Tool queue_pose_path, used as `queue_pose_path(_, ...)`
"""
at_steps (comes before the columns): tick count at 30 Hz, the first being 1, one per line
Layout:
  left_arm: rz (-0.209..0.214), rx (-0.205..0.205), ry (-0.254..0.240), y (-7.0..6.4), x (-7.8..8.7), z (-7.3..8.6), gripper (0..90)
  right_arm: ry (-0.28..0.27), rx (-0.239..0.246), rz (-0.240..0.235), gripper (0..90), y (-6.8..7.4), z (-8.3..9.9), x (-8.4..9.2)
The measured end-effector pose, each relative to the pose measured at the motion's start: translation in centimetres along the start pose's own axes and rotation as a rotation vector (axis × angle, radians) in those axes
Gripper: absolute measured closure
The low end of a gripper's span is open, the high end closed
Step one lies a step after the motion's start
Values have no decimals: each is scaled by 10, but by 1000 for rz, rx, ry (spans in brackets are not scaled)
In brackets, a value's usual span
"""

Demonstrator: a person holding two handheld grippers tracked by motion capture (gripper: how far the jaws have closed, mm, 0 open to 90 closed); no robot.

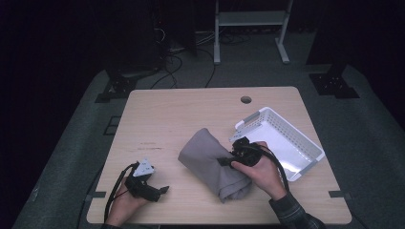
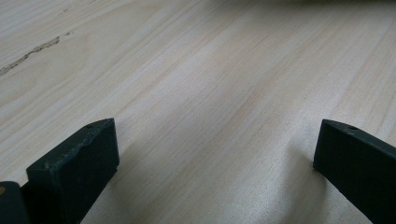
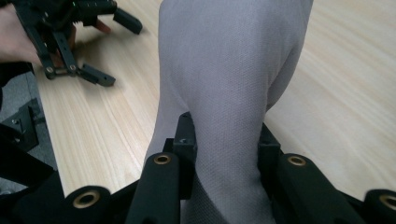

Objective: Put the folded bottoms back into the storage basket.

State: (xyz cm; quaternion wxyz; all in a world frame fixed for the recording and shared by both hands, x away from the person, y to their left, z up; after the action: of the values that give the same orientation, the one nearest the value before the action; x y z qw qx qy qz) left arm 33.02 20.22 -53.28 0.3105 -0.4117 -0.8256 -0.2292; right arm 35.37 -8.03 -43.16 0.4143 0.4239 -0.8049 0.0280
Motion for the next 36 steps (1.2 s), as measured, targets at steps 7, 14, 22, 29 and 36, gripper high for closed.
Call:
queue_pose_path(7,-1,-3,1,0,0,0,0,-17,-14,16,690,-4,-5,17)
queue_pose_path(14,1,-6,5,0,0,0,0,-37,-17,41,691,-12,-12,35)
queue_pose_path(22,0,-4,3,0,0,0,0,-65,-34,73,691,-25,-20,58)
queue_pose_path(29,0,-2,1,0,0,0,0,-91,-54,95,691,-36,-24,75)
queue_pose_path(36,0,-2,1,0,0,0,0,-128,-84,135,691,-54,-29,100)
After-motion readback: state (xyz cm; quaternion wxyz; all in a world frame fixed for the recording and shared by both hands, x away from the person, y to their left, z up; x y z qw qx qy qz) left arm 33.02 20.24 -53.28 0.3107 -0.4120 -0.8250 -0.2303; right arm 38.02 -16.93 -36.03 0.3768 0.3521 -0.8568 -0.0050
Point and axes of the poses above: each handheld gripper's, and its own axes: x roughly backward along the jaws, z roughly out of its underside, y roughly to its left, the point moved 7 cm from there along -x, roughly forward along the jaws, and after that the axes turned 9 degrees about -x, right-handed, at the moved point
